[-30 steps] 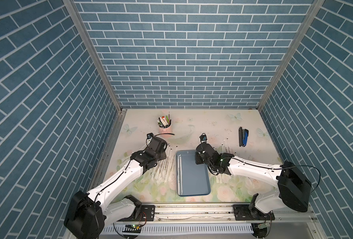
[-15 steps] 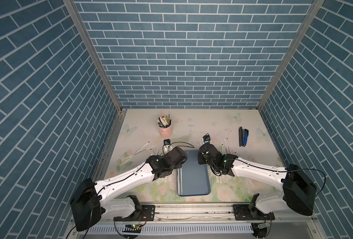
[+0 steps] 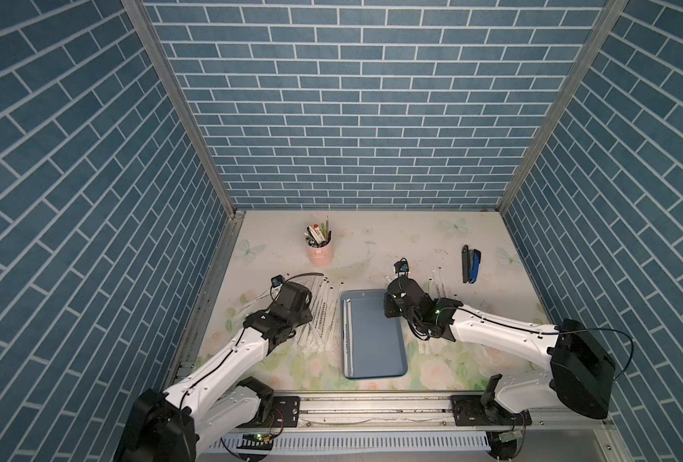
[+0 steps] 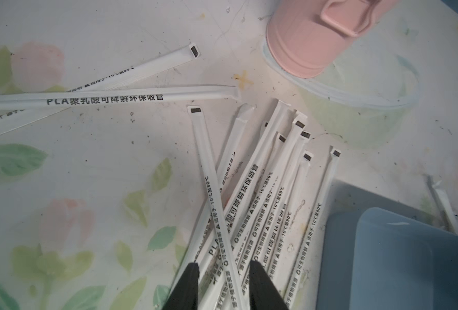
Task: Put the straws into the storage box
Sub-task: Pick up the straw from the center of the board.
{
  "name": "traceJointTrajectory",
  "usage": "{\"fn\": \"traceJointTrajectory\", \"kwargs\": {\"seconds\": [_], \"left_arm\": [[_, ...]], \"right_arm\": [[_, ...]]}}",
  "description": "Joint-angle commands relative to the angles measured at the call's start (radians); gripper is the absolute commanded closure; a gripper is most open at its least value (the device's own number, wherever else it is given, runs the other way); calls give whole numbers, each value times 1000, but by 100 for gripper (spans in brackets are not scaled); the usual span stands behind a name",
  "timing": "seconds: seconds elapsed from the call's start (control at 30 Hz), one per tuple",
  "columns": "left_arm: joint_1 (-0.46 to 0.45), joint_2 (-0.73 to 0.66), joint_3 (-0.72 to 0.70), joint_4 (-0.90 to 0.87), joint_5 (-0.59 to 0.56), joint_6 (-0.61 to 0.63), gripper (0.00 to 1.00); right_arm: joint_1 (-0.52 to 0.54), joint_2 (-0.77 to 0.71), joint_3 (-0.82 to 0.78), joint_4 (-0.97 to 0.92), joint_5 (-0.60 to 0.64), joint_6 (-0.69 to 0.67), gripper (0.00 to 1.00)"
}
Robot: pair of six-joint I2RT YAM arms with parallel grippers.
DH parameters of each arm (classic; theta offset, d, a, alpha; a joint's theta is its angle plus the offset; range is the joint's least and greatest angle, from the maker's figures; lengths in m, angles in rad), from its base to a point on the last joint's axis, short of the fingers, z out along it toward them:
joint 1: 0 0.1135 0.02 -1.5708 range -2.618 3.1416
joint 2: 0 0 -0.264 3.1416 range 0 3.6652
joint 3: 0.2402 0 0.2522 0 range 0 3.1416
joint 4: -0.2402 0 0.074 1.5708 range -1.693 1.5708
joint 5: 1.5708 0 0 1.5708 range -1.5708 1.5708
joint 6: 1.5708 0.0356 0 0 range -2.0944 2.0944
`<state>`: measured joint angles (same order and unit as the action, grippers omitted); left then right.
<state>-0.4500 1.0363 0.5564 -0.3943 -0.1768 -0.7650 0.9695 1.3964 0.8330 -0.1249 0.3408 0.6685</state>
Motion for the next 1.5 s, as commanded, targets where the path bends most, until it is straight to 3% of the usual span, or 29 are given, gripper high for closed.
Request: {"fn": "traceJointTrajectory", "kwargs": {"seconds": [0.0, 0.23, 0.6, 1.17, 1.47], "left_arm": [[61, 61, -1, 90, 73, 107, 65], [112, 213, 26, 159, 113, 174, 69], [113, 306, 27, 229, 122, 180, 71], [112, 323, 43, 237, 118, 162, 91], [111, 297, 55, 202, 111, 158, 97]], "right_arm": [[-4, 2, -7, 9, -4, 4, 76], [-4, 7, -2, 4, 3, 5, 77], [-4, 36, 17, 4, -3, 5, 77], [-5, 35, 27, 1, 6, 2, 77], [-4, 38, 28, 9, 1, -1, 77]]}}
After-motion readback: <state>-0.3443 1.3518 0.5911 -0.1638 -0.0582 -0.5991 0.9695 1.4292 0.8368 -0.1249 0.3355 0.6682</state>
